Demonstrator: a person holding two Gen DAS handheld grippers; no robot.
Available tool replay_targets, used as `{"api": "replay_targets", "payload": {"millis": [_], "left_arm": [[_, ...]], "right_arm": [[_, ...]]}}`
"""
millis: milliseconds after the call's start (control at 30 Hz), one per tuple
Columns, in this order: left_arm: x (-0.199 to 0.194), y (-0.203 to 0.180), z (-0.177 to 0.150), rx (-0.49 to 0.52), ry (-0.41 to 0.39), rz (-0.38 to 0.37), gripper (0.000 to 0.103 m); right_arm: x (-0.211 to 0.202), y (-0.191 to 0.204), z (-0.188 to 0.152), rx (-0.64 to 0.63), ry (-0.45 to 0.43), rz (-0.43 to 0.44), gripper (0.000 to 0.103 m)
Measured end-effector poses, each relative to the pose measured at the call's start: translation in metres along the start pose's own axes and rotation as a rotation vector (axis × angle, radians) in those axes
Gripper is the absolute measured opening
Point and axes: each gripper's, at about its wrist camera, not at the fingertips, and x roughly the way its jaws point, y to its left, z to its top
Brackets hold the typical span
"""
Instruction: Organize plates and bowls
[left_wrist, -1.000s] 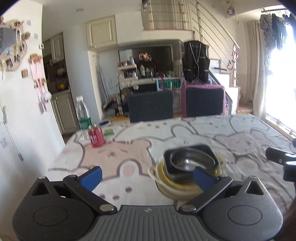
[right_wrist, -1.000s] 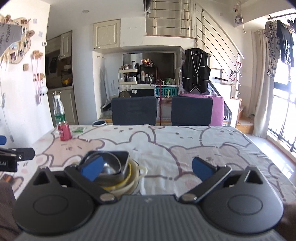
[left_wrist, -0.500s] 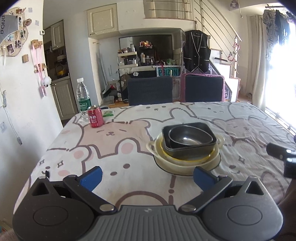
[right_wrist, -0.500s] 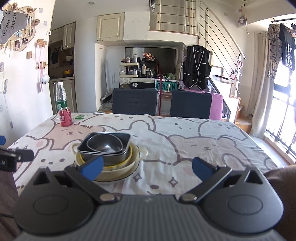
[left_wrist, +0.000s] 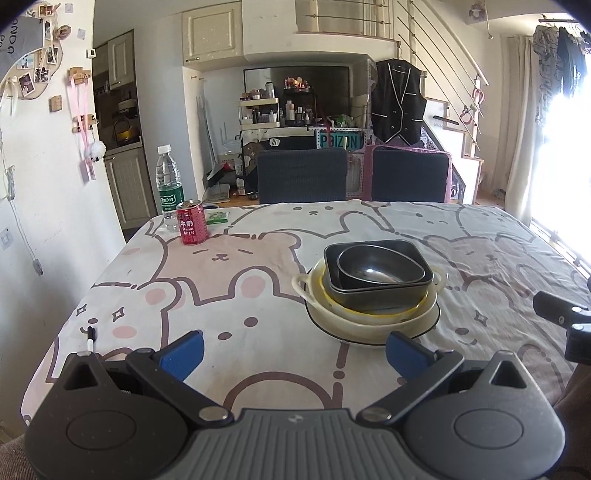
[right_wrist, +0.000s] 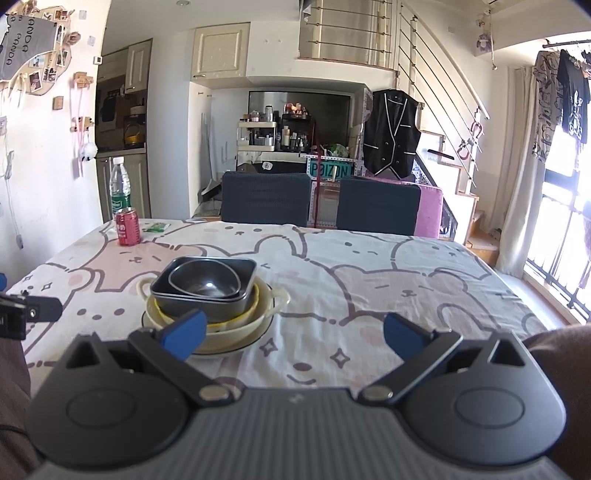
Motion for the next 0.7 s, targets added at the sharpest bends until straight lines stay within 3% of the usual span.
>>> {"api": "replay_targets", "payload": {"millis": [700], "left_arm": [[0.0005,-0.0004,0.001,0.003,-0.001,-0.007,0.103]], "right_arm": [[-0.0007,-0.0002,0.0001,0.004,-0.001,0.0,0.103]]}}
